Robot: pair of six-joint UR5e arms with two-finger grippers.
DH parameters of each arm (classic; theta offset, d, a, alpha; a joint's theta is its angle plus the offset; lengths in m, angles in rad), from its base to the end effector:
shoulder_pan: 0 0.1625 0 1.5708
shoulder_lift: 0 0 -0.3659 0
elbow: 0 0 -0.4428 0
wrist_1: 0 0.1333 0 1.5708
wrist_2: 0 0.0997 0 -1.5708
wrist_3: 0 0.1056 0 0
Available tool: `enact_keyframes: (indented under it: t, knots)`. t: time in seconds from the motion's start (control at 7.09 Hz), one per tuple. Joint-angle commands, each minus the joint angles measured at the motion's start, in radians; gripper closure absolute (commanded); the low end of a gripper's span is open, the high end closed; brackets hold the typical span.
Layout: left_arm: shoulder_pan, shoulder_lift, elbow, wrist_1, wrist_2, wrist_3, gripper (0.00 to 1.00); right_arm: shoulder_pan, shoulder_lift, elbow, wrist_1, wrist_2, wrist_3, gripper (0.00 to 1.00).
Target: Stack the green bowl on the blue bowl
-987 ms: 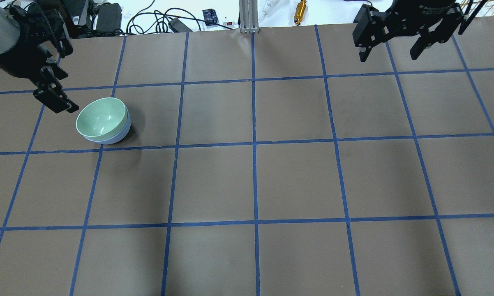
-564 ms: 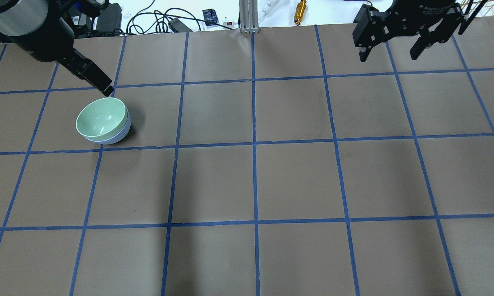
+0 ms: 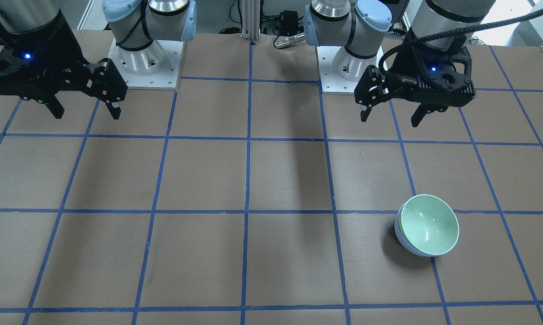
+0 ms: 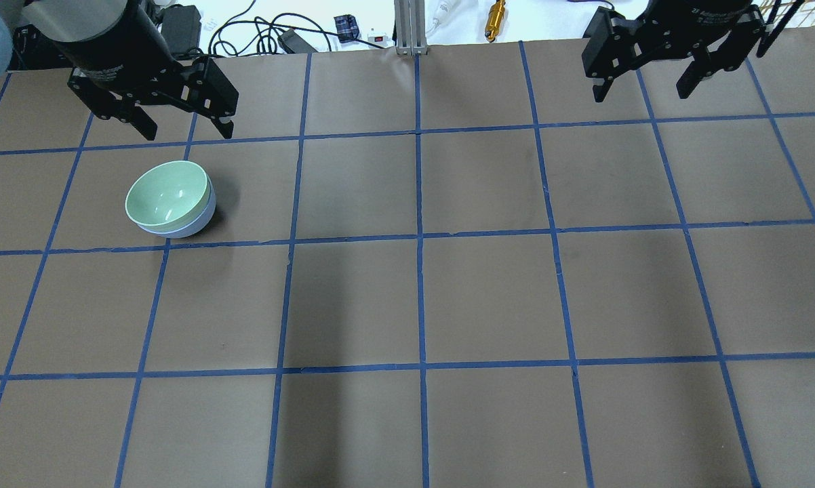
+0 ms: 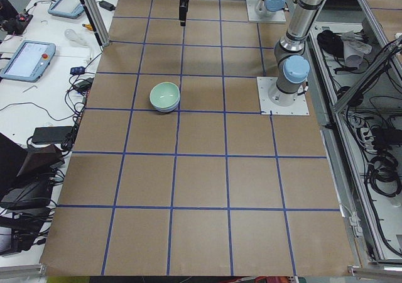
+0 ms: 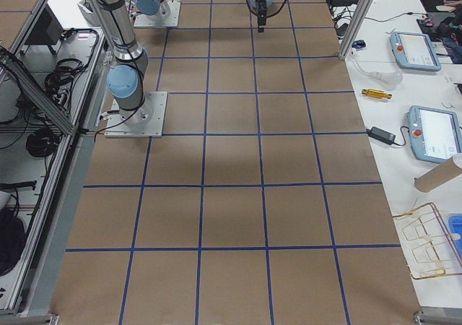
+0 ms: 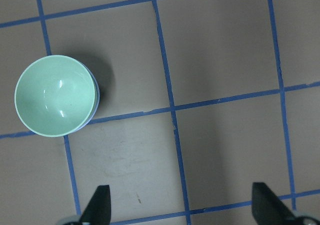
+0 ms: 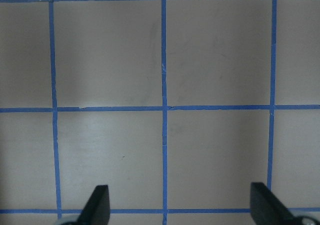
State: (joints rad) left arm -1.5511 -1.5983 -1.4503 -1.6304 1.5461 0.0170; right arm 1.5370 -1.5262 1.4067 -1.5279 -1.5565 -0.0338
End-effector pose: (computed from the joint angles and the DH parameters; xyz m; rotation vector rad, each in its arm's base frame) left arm -0.1250 -0.5567 0.4672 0.0036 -3.1171 0.0527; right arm 0.1157 -0.5677 0.4832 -0.0009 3.1276 -0.1205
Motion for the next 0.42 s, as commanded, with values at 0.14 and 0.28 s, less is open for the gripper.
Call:
enact_keyframes:
  t: [0.14,0.28]
  knots:
    - [-0.007,-0.008,0.021,-0.046,-0.001,-0.062,0.0,0.0,0.001,0.0,0.0,0.0,0.0,0.0]
    - [-0.007,-0.009,0.019,-0.045,0.0,-0.057,0.0,0.0,0.001,0.0,0.0,0.0,0.0,0.0]
